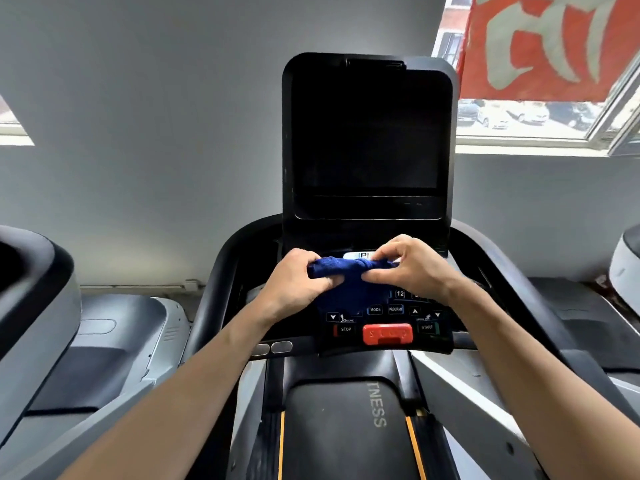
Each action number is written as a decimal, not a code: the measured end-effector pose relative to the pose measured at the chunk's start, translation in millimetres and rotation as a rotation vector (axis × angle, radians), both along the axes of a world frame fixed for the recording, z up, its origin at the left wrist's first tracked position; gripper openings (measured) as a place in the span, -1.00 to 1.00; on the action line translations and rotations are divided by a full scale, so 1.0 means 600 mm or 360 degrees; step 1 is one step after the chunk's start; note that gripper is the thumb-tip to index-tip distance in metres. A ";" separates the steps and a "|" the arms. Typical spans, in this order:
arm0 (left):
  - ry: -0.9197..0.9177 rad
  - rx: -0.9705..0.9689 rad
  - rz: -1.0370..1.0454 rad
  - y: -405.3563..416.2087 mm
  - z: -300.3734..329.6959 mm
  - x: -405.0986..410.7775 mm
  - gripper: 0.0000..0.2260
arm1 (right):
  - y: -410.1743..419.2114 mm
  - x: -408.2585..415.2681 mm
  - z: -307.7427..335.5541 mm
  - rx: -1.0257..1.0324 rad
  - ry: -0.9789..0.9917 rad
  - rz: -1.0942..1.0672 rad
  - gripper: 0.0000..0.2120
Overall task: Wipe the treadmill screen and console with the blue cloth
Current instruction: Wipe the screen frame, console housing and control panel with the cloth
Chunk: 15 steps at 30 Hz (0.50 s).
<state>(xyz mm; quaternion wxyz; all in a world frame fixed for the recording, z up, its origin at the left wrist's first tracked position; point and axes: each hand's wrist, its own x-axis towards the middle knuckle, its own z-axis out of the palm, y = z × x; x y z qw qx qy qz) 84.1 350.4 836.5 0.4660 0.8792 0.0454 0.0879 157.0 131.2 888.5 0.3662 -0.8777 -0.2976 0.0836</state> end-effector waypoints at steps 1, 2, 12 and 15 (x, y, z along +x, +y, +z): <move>0.0042 -0.0129 -0.0026 -0.007 0.001 -0.002 -0.82 | -0.010 -0.001 -0.001 0.0100 0.0110 0.0007 -0.94; 0.0078 -0.0254 -0.0045 -0.016 0.003 -0.004 -0.82 | -0.021 -0.003 -0.004 0.0201 0.0250 0.0003 -0.92; 0.0308 -0.0817 -0.0103 -0.165 -0.025 -0.004 -0.75 | -0.137 -0.022 -0.094 0.0771 0.0640 -0.0393 -0.86; 0.0457 -0.0839 -0.0132 -0.227 -0.058 -0.006 -0.81 | -0.191 -0.032 -0.131 0.0839 0.0762 -0.0540 -0.78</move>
